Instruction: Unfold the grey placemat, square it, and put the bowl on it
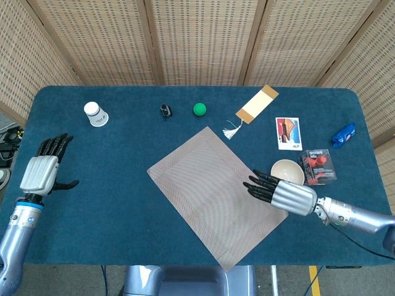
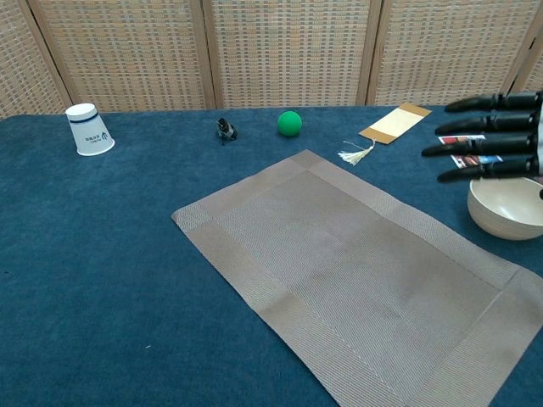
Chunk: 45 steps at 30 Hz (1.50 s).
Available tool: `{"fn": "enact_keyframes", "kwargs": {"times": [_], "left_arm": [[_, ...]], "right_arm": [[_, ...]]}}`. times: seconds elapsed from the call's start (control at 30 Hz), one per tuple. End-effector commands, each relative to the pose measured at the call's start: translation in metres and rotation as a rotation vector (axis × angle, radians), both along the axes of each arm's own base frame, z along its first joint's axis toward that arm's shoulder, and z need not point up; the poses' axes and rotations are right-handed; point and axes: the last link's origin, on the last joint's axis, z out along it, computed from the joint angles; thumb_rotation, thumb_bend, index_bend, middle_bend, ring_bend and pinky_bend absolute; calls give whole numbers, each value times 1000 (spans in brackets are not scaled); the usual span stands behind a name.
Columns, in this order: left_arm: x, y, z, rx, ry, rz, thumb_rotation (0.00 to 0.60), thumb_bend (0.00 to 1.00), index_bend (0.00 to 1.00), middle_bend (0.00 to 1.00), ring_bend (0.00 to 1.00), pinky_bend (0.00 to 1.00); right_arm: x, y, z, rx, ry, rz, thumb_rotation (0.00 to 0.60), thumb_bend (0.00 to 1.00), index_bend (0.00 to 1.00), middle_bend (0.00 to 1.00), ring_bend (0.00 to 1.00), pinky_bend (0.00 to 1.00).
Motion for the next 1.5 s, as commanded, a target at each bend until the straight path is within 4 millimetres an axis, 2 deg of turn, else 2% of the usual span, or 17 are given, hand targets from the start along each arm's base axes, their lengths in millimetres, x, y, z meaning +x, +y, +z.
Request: {"fn": "enact_keyframes", "kwargs": {"times": [0.03,0.27,0.37,0.63,0.8,0.9,1.5], "left_arm": [[5,11,-22,-66,37,-61,600,0,0,0,0,0],[22,36,-66,-169,67,-178,600,0,0,0,0,0],[38,51,-96,-242,88,-249,600,0,14,0,0,0],[54,74,-130,-304,125,-294,600,0,134,0,0,0],[63,83,-146,-359,142,-303,600,0,153,0,0,0],[67,88,-156,-389,163,-309,600,0,158,0,0,0],[86,108,-188,-412,211,-323,600,0,184,0,0,0]], "right_arm": [[-6,11,22,-76,-293,-211,600,0,15,0,0,0],[-23,35,38,-179,-579,-504,600,0,0,0,0,0],[-35,54,35,-222,-717,-682,600,0,0,0,0,0],[-40,77,21,-267,-904,-903,600,0,0,0,0,0],[-41,85,16,-291,-928,-954,600,0,0,0,0,0],[-42,85,19,-312,-902,-951,600,0,0,0,0,0],[-43,85,25,-319,-926,-951,600,0,0,0,0,0]]}}
